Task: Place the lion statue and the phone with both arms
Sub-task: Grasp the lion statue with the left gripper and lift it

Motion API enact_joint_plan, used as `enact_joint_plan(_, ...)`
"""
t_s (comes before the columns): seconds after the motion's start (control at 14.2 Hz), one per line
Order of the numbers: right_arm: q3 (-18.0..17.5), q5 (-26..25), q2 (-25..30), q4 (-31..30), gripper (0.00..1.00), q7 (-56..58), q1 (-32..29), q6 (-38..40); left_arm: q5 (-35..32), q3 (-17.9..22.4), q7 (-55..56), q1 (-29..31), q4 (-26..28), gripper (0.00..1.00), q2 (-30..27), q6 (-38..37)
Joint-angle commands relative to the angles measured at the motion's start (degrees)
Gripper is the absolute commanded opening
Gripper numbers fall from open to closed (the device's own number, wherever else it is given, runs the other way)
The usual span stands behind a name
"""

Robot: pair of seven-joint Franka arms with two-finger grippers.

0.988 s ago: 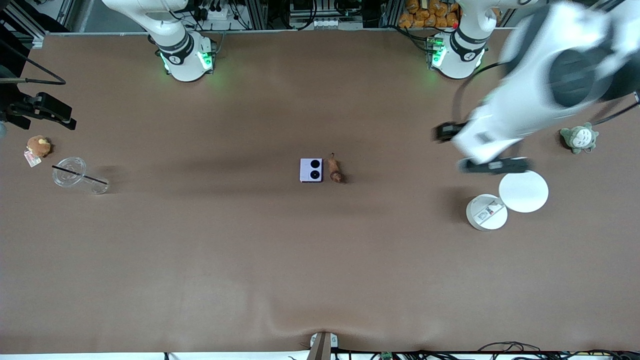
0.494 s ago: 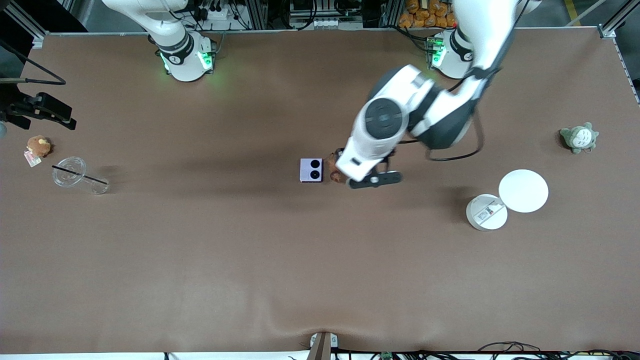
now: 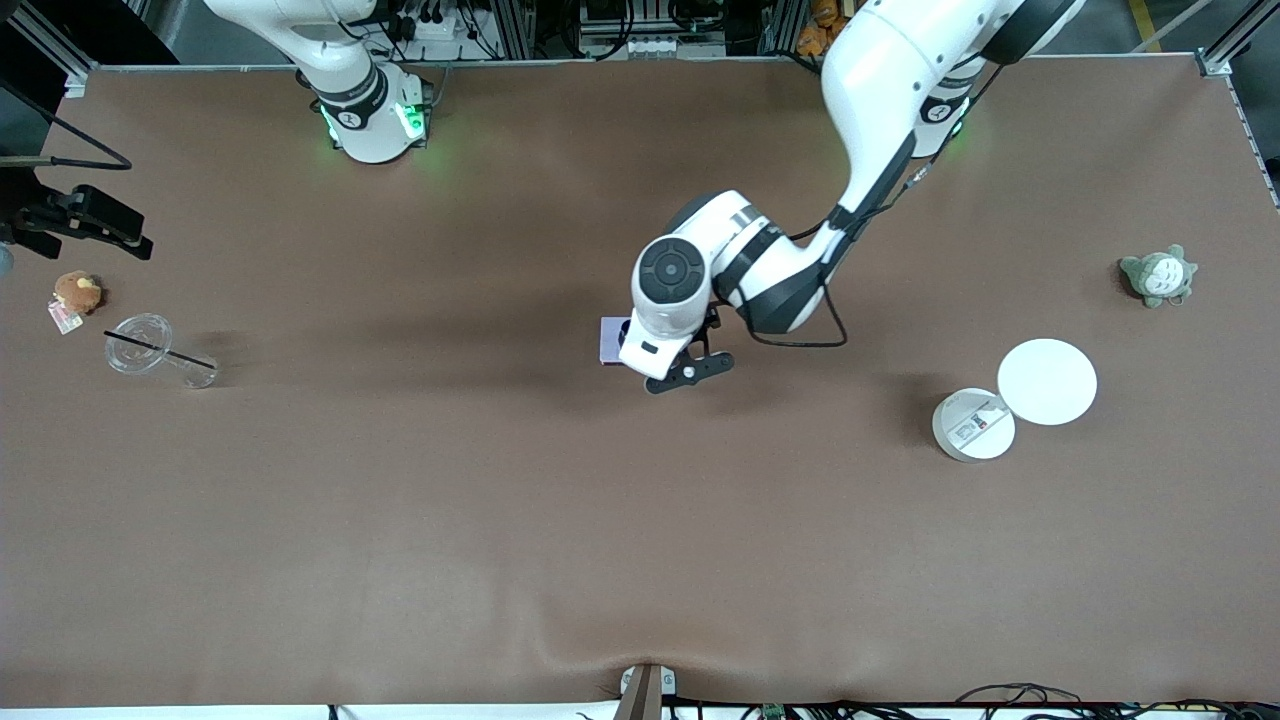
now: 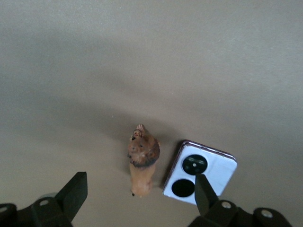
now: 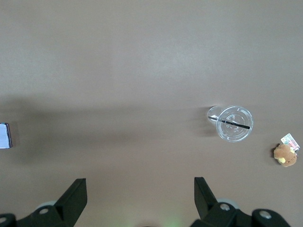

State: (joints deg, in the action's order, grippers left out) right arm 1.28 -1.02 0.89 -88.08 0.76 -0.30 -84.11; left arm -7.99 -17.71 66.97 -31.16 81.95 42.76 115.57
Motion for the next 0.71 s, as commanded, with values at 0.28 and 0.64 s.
enact_joint_plan(0.28, -0.1, 0.5, -0.3, 0.6, 1.00, -0.6, -0.3, 0.5, -3.3, 0.4, 3.5, -1.2, -1.7, 0.86, 3.6, 1.3)
enact_joint_plan(0.64, -0.1, 0.4, -0.3, 0.6, 1.00, -0.6, -0.2, 0.5, -4.5, 0.4, 2.3, -1.0, -1.6, 0.28, 4.5, 2.0)
